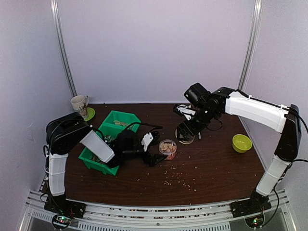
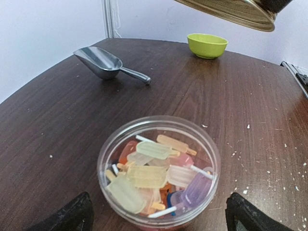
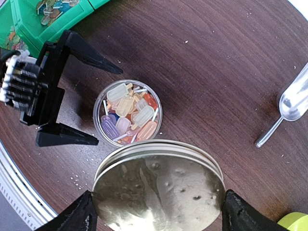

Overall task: Pack the candies
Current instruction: Move the packing box to the center of the board.

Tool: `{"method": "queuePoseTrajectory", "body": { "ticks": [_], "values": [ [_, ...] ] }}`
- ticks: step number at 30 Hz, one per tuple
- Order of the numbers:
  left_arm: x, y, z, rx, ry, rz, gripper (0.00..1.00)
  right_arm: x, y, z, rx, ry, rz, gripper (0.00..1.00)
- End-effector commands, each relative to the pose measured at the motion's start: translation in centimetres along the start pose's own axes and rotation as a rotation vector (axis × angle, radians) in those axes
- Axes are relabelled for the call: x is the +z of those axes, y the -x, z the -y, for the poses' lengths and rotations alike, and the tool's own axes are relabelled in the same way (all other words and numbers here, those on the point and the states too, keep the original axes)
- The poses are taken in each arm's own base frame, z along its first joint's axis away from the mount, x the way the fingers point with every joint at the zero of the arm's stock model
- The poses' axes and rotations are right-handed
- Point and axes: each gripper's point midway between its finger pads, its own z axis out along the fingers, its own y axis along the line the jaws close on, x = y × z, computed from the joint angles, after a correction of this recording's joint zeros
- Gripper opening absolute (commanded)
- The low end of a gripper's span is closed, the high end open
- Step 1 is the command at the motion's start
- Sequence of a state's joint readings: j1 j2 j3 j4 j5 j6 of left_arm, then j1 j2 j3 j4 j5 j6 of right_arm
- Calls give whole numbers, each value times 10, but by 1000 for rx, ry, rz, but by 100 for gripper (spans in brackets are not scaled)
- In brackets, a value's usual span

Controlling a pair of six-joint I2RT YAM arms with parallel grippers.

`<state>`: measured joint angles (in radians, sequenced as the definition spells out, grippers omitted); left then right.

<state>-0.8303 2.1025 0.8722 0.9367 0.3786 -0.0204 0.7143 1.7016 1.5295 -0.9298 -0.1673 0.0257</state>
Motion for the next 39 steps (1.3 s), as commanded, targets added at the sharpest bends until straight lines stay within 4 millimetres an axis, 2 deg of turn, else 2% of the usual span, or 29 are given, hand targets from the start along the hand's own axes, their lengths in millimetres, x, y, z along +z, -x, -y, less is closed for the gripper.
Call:
{"method": "queuePoseTrajectory", "body": {
  "ticks": [1, 10, 15, 20, 28, 32, 35, 39],
  "values": [
    [15, -5, 5, 37, -22, -18, 98, -12, -1, 1, 7, -3, 28, 84],
    [33, -13, 5, 41, -45, -46, 96, -17, -7, 3, 12, -15, 26, 84],
    [38, -17, 7, 47, -42, -40, 89, -14, -13, 4, 13, -19, 8, 85],
    [35, -16, 24, 90, -66, 24, 86, -12, -22, 7, 19, -34, -9, 85],
    [45, -19, 60, 159, -148, 38, 83, -6, -38, 6, 34, -29, -37, 85],
    [46, -22, 71, 175, -170, 55, 86, -3, -49, 5, 37, -23, -53, 85],
    [38, -22, 65, 166, -118, 98, 97, 0, -57, 2, 32, -23, -71, 85],
    [30, -29, 61, 152, -79, 118, 98, 4, -59, -11, -3, -9, -91, 85]
  ]
}}
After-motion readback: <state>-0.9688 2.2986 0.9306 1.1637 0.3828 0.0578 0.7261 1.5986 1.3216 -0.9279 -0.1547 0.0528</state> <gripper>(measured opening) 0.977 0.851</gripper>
